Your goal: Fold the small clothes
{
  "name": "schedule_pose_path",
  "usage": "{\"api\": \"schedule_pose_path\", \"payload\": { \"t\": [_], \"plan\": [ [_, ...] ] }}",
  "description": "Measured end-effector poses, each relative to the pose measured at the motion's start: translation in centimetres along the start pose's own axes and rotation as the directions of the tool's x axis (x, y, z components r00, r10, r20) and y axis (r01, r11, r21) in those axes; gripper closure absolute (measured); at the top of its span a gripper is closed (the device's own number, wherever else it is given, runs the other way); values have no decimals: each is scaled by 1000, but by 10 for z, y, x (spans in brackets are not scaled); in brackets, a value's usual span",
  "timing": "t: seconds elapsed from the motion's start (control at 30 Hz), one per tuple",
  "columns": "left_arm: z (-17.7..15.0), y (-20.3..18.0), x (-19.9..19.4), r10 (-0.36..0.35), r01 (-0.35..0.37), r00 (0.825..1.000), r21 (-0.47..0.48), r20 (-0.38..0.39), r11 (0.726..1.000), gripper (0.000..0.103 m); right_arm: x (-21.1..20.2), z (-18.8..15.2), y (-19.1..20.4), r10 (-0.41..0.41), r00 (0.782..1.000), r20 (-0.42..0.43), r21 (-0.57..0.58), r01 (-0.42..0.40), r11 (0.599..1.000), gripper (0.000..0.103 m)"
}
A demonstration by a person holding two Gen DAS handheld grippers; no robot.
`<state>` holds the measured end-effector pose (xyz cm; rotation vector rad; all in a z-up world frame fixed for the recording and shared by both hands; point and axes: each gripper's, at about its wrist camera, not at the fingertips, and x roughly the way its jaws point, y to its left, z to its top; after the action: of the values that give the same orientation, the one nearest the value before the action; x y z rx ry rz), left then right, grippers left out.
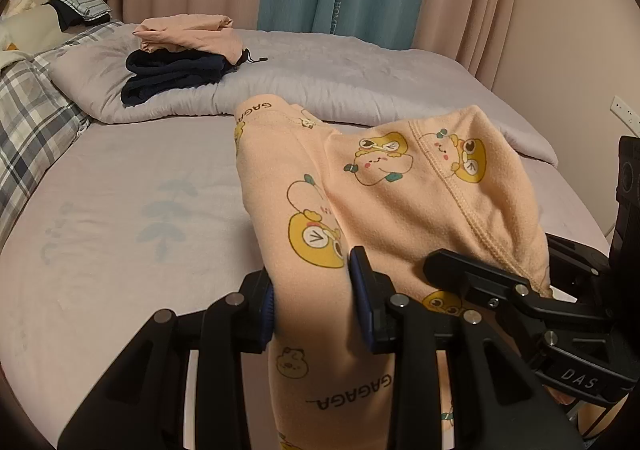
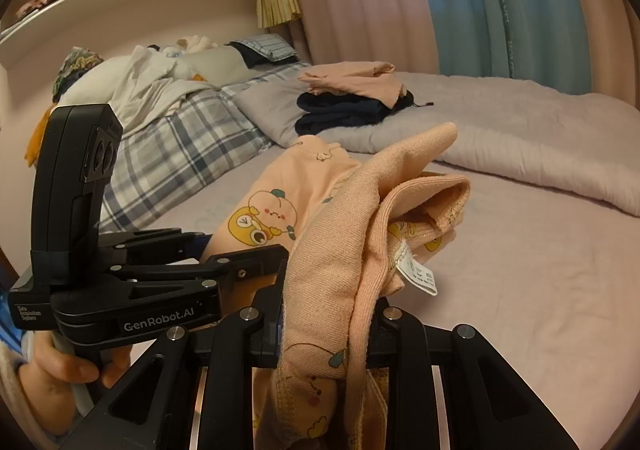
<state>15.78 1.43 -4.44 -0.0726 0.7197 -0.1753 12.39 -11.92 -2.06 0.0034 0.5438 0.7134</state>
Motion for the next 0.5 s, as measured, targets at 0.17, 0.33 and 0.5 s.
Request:
{"api": "schedule_pose_path", "payload": {
  "t": [0.17,0.33,0.5],
  "plan": [
    [1,1,8,1,-1,1000,0,-7,1000,70,5,-2,-2,-3,1000,-5,7,3,1000,76],
    [2,2,15,2,-2,1000,2,-15,1000,70,10,-3,-4,-3,1000,-11,11,3,1000,76],
    [3,2,21,3,-3,1000,3,-22,1000,70,12,-4,-2,-7,1000,-13,18,8,1000,76]
  ]
}}
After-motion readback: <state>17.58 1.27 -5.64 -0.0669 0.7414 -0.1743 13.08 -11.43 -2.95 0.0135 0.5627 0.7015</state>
